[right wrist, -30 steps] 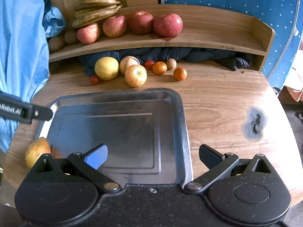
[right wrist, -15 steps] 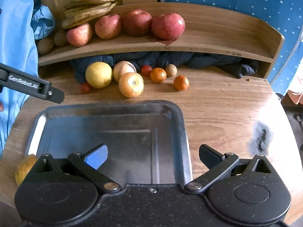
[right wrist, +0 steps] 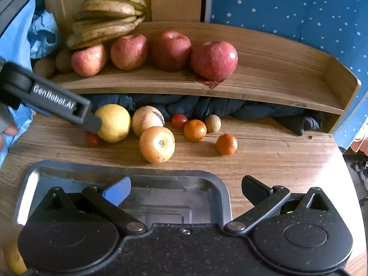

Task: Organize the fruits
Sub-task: 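Reach the left tool to the lemon while the right tool reaches an orange, then close the left tool on the lemon while the right tool grasps the orange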

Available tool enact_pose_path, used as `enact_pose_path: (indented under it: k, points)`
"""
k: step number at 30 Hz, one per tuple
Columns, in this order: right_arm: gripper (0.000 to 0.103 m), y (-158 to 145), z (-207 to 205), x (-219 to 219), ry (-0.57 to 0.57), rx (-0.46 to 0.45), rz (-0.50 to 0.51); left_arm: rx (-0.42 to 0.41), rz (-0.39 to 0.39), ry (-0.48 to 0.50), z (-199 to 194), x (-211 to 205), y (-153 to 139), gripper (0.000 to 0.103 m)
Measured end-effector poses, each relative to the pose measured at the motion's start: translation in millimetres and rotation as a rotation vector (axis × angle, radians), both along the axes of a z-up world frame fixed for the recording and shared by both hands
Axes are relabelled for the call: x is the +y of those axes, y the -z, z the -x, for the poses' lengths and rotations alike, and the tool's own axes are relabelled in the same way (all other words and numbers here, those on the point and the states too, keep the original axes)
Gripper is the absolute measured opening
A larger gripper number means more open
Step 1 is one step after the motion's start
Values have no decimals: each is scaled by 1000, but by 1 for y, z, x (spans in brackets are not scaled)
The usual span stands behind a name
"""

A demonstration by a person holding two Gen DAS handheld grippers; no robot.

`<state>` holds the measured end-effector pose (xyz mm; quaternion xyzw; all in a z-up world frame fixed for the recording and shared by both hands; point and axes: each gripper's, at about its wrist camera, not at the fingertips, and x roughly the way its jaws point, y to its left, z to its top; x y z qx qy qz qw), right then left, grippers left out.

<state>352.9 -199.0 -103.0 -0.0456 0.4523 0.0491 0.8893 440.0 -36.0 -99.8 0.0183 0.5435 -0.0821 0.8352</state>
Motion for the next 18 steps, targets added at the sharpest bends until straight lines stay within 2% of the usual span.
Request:
enact_pose_path:
  k: [7, 14, 16, 18]
  points:
    - [101, 11, -19, 13, -33, 22, -2, 26, 39, 46, -17, -2, 13, 103]
    - [94, 22, -35, 27, -50, 41, 9, 48, 78, 89, -24, -7, 23, 101]
    - [90, 25, -38, 30, -53, 45, 11, 52, 88, 97, -25, -7, 24, 98]
    - [82, 28, -40, 32, -59, 56, 5, 57, 97, 104, -26, -7, 25, 93]
